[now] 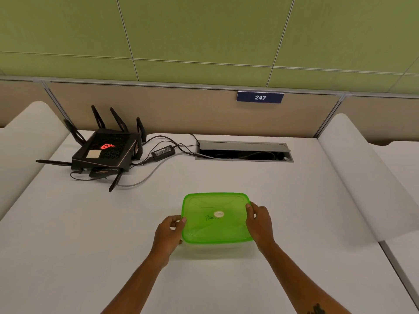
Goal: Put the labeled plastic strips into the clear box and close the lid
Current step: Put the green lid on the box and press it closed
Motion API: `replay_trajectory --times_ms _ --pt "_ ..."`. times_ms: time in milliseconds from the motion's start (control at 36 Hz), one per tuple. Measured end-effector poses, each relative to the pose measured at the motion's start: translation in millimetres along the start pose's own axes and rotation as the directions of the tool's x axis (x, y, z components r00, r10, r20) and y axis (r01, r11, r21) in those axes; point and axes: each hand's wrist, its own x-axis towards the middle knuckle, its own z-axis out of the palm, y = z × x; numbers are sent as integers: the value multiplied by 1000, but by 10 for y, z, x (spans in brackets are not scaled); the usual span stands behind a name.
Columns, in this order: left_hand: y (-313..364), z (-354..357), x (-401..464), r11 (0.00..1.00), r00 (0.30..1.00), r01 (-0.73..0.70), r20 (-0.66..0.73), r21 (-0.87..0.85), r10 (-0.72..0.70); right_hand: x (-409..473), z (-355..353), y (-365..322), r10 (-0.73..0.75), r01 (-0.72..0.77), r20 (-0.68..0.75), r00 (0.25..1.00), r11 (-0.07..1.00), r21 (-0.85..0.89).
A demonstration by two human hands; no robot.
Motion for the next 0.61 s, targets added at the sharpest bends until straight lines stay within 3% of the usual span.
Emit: replay_trajectory --times_ms 611 --pt "-149 -7 -65 995 998 -23 51 -100 28 -58 -46 -57 -12 6 -49 999 992 -124"
